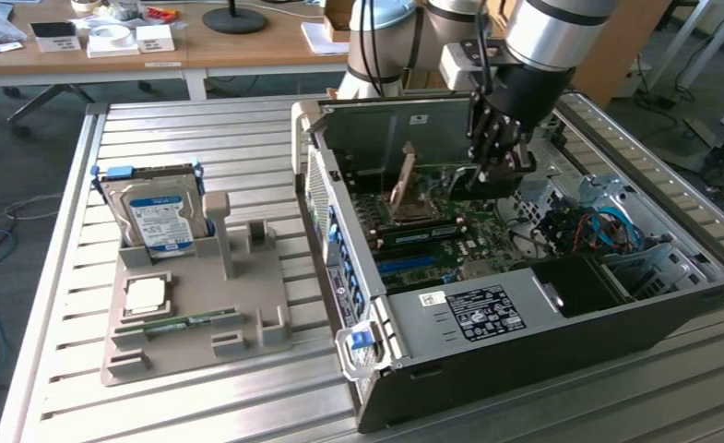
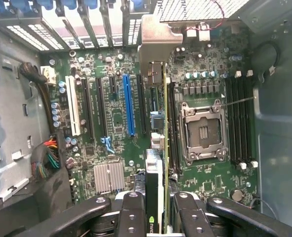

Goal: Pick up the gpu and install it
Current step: 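Insert the gpu into the slot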

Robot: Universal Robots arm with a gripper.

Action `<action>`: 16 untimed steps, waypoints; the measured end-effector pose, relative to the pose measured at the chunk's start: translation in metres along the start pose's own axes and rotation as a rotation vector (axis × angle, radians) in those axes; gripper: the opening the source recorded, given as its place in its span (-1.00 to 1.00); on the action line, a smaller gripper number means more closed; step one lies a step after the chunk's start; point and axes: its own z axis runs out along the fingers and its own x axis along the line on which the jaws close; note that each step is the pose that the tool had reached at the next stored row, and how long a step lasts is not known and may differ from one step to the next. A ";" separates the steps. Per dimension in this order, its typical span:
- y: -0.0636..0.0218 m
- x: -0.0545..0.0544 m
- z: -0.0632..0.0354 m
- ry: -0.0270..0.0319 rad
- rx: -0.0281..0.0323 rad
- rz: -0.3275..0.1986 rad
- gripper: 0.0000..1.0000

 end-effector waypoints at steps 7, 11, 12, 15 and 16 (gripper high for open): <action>0.0019 0.000 0.0005 0.0001 0.0000 0.000 -0.47; 0.0019 0.000 0.0005 0.0001 0.0000 0.000 -0.47; 0.0019 0.000 0.0006 0.0000 -0.0001 -0.002 -0.47; 0.0019 0.001 0.0012 0.0001 -0.0018 -0.018 -0.47; 0.0019 0.001 0.0015 0.0001 -0.0025 -0.024 -0.47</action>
